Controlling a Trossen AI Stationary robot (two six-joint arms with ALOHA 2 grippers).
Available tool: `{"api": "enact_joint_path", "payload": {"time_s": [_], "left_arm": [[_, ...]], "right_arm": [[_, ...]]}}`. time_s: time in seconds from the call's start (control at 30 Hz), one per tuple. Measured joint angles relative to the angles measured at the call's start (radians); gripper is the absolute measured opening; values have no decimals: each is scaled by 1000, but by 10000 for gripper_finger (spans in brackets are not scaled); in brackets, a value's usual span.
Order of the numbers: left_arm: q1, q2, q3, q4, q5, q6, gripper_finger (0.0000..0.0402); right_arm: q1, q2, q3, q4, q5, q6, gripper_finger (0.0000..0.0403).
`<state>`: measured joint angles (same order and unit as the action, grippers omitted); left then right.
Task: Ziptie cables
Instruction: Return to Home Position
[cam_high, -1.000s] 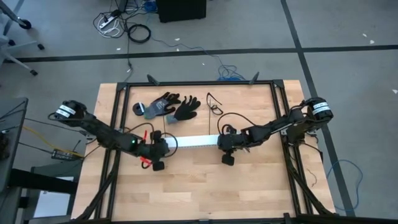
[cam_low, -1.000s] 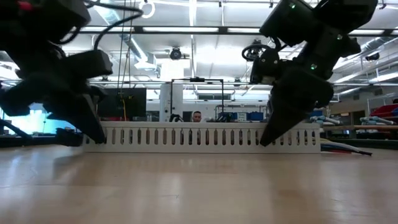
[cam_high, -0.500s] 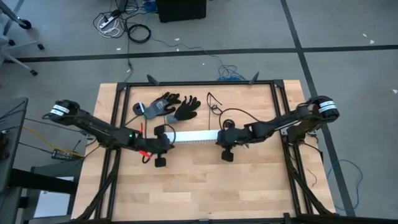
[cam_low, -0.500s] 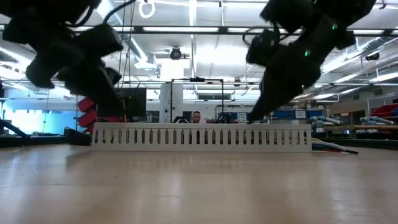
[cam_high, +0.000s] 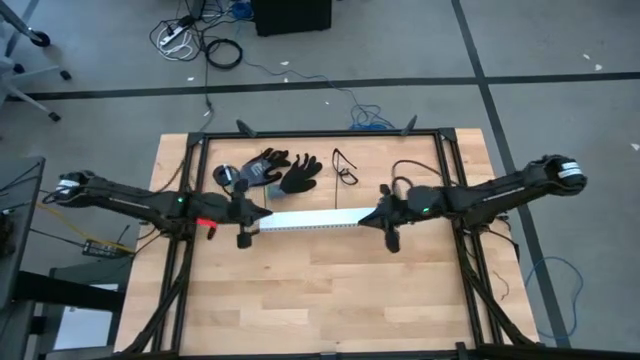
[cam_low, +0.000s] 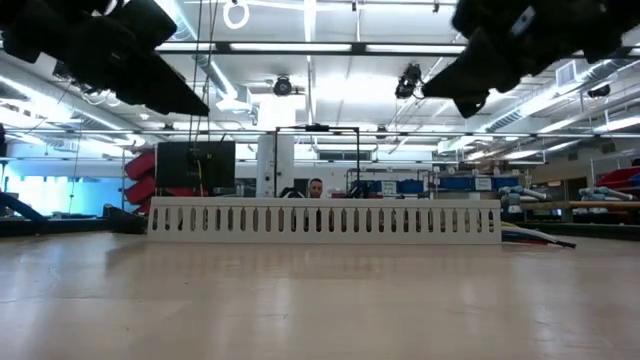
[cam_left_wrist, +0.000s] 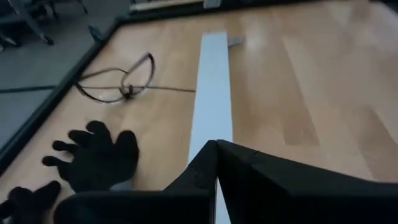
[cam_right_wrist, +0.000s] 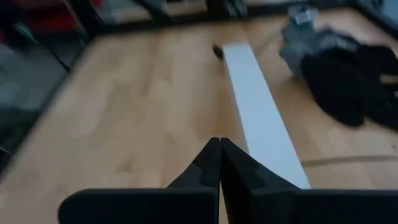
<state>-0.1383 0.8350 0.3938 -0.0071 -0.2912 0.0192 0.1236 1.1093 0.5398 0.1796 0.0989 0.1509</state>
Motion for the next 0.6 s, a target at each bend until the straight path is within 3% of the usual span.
{"api": "enact_joint_path", "payload": {"time_s": [0.2,0.6], "left_arm": [[103,-174,-60,-9,129,31,0],[329,-306,-105,8,336,31,0]], "right_arm": [[-90,-179,-188,249,-136,25,1],[-312,-311,-257,262,-359,-4,7]]}}
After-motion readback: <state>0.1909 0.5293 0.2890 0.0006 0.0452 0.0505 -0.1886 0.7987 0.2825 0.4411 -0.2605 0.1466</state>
